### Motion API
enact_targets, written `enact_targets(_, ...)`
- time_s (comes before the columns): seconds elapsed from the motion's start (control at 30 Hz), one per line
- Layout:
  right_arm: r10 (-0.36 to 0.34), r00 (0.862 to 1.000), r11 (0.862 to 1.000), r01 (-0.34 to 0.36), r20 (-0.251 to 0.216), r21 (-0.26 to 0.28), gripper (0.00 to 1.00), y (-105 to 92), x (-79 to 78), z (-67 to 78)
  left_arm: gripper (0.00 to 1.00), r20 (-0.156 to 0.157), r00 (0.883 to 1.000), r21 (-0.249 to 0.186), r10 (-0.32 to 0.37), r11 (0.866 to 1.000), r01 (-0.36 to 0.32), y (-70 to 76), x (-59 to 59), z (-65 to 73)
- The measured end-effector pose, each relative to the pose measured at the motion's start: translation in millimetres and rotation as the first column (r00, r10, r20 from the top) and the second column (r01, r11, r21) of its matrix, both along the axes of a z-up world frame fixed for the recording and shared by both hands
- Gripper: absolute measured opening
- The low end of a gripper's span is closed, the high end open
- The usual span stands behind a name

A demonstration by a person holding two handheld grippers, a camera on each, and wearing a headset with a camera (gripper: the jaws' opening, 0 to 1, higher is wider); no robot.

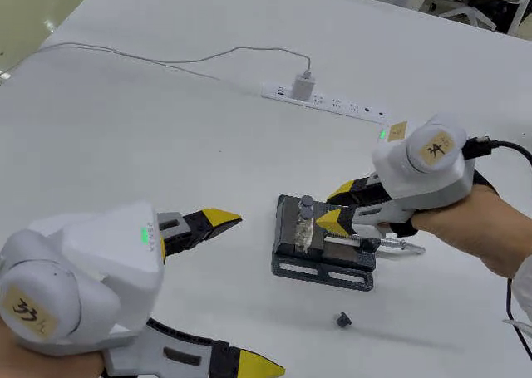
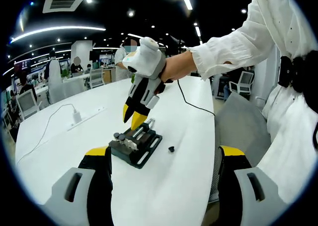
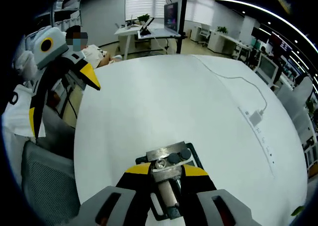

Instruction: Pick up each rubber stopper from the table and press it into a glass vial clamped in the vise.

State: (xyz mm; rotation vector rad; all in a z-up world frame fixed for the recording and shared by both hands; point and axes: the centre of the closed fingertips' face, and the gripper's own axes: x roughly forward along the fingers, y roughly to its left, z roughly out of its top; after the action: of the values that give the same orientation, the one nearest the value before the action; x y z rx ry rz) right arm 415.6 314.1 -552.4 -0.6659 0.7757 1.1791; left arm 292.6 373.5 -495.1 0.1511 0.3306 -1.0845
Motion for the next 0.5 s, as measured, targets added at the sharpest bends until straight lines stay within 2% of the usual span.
enact_targets(0.23, -0.047, 0.999, 0.996, 0.045, 0.027, 0.074, 0.26, -15.8, -10.8, 18.9, 0.87, 0.006, 1.0, 0.015, -0.005, 1.0, 0.005, -1.5, -2.4, 1.3)
enact_targets(0.5, -0.093, 0.994, 0.987, 0.084, 0.054, 0.138, 0.35, -39.1, -27.1, 34.0, 0.86, 0.012, 1.0, 0.026, -0.014, 1.0, 0.013, -6.5, -5.4, 4.2)
